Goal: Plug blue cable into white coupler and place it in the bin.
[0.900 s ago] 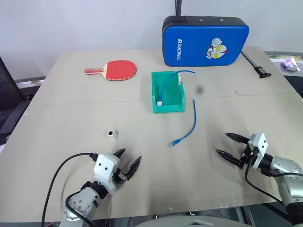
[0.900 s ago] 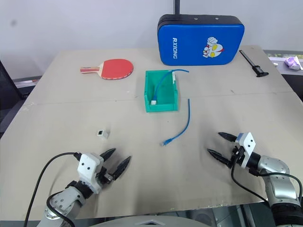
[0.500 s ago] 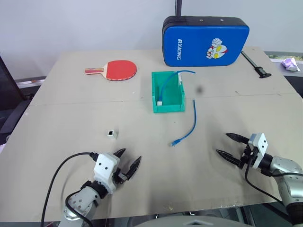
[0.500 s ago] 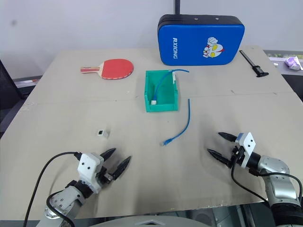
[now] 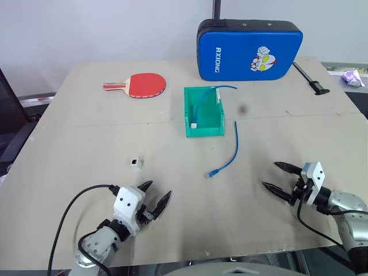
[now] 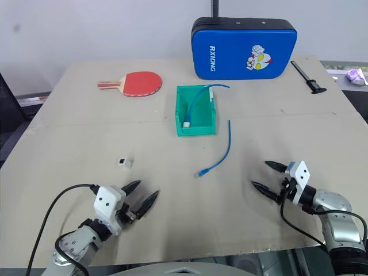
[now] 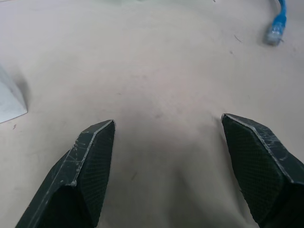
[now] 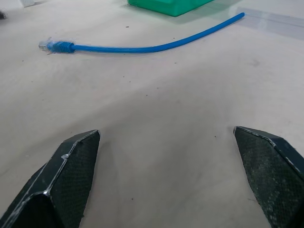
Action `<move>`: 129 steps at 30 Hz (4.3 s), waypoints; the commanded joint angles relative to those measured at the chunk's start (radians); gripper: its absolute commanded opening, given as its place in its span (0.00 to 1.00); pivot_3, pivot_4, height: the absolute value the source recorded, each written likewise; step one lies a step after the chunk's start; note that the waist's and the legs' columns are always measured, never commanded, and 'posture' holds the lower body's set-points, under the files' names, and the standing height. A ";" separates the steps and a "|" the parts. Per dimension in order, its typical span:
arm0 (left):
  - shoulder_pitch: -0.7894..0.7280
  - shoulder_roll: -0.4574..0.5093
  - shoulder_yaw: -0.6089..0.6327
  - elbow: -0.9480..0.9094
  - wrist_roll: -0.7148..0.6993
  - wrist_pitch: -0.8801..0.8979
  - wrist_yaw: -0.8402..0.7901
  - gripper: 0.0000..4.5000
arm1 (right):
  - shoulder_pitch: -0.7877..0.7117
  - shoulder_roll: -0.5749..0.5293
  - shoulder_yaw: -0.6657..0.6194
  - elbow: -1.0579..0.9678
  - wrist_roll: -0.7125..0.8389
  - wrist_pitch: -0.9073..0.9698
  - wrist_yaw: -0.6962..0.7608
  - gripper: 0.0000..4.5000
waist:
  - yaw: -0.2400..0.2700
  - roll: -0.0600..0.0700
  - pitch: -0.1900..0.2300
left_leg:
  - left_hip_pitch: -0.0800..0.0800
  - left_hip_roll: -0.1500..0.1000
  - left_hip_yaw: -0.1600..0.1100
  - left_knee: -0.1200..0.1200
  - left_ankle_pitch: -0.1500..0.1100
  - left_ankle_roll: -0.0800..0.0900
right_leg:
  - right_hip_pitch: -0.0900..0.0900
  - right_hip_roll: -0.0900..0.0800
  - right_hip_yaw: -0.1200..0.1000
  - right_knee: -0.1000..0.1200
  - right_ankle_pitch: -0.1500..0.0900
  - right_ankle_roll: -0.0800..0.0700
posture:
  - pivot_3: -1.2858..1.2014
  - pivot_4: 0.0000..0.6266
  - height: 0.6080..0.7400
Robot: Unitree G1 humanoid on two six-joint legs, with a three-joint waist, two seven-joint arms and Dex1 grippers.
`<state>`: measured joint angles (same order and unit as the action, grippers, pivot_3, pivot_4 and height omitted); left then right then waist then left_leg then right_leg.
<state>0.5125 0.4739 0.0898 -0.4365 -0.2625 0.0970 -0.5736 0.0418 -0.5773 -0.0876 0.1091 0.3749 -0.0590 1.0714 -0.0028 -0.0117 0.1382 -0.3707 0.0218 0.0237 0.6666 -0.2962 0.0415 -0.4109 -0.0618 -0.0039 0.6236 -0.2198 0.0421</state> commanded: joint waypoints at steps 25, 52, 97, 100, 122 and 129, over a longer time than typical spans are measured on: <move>-0.212 0.519 0.343 -0.221 -0.370 0.338 -0.465 0.82 | -0.583 0.047 0.495 -0.045 -0.264 0.316 0.126 0.35 | -0.008 -0.004 0.014 | -0.011 0.000 -0.003 0.003 0.001 -0.002 | -0.007 0.005 -0.004 0.000 0.001 -0.001 | 0.52 0.24 0.91; -0.437 0.490 0.106 -0.075 -0.284 0.373 -0.450 0.82 | -0.635 0.118 0.369 -0.078 -0.204 0.326 0.093 0.98 | -0.001 -0.004 0.014 | -0.011 -0.001 -0.005 0.003 0.004 -0.007 | -0.007 0.006 -0.004 0.003 0.003 0.003 | 0.52 0.24 0.91; -1.246 0.156 -0.526 0.660 0.279 0.102 -0.782 0.01 | -0.054 0.015 0.182 -0.477 -0.047 0.425 -0.213 1.00 | 0.017 -0.006 0.014 | -0.012 -0.004 -0.006 0.017 0.003 -0.004 | -0.003 0.011 -0.004 0.008 0.004 0.004 | 0.52 0.24 0.91; -1.243 0.133 -0.494 0.646 0.238 0.118 -0.772 0.01 | -0.054 0.034 0.176 -0.493 0.004 0.471 -0.216 1.00 | 0.017 -0.006 0.014 | -0.012 -0.004 -0.006 0.017 0.003 -0.004 | -0.003 0.011 -0.004 0.009 0.004 0.004 | 0.52 0.24 0.91; -1.084 0.015 -0.173 0.245 -0.425 0.800 -0.653 0.01 | -0.236 0.216 -0.043 -0.502 0.818 0.964 -0.328 1.00 | 0.015 -0.006 0.014 | -0.009 -0.001 -0.008 0.018 0.003 -0.004 | -0.003 0.011 -0.003 0.015 0.004 0.004 | 0.52 0.24 0.91; -1.069 0.035 -0.174 0.241 -0.465 0.815 -0.628 0.00 | -0.251 0.212 -0.066 -0.505 0.937 0.981 -0.390 0.82 | 0.013 -0.006 0.014 | -0.009 -0.001 -0.008 0.017 0.003 -0.004 | -0.003 0.011 -0.003 0.015 0.004 0.004 | 0.52 0.24 0.91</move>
<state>-0.5532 0.5014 -0.1038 -0.1537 -0.7003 0.9109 -1.2032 -0.1940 -0.3629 -0.1321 -0.3700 1.2713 0.9188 0.6895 0.0106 -0.0173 0.1519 -0.3801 0.0208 0.0155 0.6840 -0.2935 0.0371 -0.4142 -0.0512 -0.0072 0.6387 -0.2162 0.0457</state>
